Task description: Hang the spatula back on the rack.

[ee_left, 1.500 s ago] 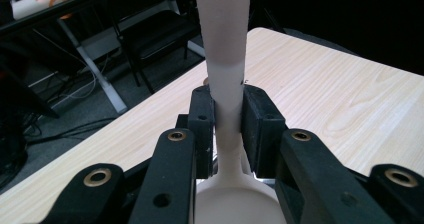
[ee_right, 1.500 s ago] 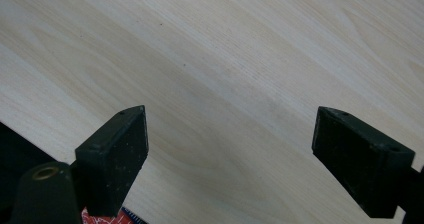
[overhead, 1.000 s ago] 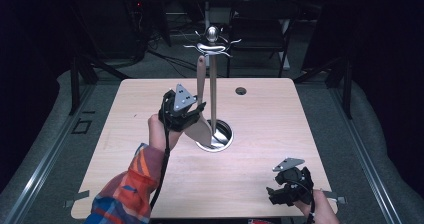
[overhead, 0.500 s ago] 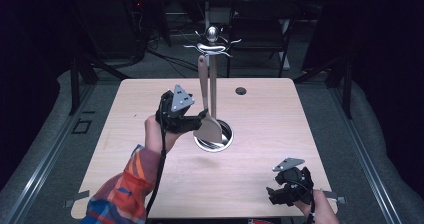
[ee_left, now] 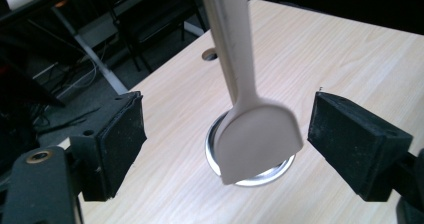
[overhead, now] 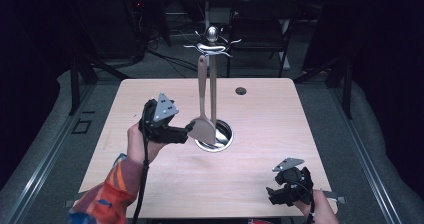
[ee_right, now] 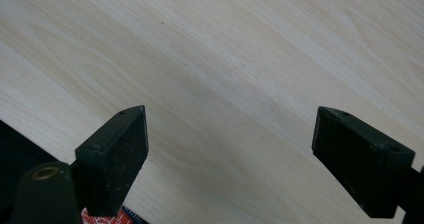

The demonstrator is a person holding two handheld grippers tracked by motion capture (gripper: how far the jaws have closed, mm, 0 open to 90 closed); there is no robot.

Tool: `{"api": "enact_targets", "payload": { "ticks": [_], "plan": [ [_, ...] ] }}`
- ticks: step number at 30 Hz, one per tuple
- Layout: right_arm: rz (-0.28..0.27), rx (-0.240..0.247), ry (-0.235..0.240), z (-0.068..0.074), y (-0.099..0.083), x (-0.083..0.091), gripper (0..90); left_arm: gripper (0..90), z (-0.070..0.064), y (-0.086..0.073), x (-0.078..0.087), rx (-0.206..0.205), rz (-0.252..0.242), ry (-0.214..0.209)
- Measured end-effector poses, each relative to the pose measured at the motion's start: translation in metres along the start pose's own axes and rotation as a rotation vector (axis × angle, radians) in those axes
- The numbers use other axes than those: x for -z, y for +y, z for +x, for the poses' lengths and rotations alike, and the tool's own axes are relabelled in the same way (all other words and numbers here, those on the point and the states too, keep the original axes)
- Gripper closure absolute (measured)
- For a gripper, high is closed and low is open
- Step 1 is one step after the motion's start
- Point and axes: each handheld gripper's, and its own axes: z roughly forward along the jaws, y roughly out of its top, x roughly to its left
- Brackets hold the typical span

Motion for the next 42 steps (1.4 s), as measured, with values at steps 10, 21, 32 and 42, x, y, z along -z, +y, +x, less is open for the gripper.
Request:
{"api": "enact_targets", "payload": {
  "ticks": [10, 21, 32, 42],
  "plan": [
    [0.014, 0.011, -0.016, 0.001, 0.001, 0.0, 14.3, 9.0, 0.013, -0.049, 0.024, 0.039, 0.093, 0.052],
    [0.026, 0.008, -0.028, 0.002, 0.001, -0.001, 14.3, 1.0, 0.02, -0.084, 0.029, 0.113, 0.182, 0.036],
    [0.025, 0.004, -0.029, 0.003, 0.001, -0.002, 14.3, 0.0, 0.025, -0.115, 0.027, 0.212, 0.209, -0.002],
    [0.045, 0.019, -0.024, 0.003, 0.001, -0.002, 14.4, 0.0, 0.034, -0.152, 0.012, 0.311, 0.246, 0.005]
  ]
}}
